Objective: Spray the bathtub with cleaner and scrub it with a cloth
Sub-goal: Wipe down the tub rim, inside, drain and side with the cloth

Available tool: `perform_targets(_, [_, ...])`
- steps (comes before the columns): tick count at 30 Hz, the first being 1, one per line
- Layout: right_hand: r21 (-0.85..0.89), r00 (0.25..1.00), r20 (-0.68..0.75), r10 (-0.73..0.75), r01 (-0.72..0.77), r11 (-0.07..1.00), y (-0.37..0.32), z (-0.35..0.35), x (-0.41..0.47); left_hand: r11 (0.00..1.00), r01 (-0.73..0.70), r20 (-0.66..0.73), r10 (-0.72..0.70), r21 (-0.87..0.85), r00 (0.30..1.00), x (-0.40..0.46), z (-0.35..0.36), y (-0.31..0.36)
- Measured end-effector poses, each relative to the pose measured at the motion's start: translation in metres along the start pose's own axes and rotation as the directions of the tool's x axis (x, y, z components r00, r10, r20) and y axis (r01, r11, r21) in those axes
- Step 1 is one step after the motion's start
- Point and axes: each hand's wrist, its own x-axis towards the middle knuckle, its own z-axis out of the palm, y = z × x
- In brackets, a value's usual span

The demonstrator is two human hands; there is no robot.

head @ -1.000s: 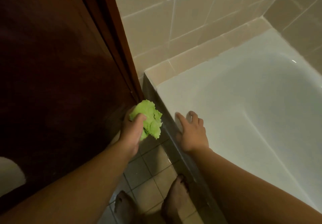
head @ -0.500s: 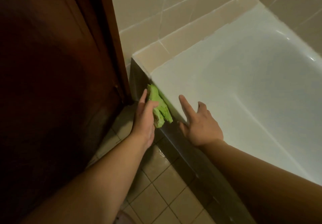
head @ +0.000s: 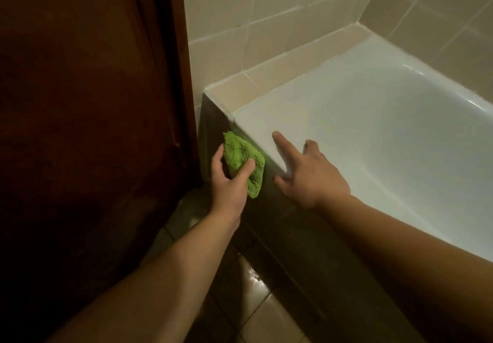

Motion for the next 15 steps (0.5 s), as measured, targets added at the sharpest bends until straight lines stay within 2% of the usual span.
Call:
perform_targets(6, [-0.068,0.999,-0.018,-0.032,0.031,0.997,-0.004,0.004,0.015,0.994,-0.089,-0.086,0.084,-0.058,0.993,0.034,-0.004,-0.043])
perform_targets(15, [-0.122,0.996,-0.062,-0.064,0.056,0.991,0.001,0.012,0.015,0.994,0.023,-0.235,-0.048,-0.108,0.971,0.087,-0.026,-0.116])
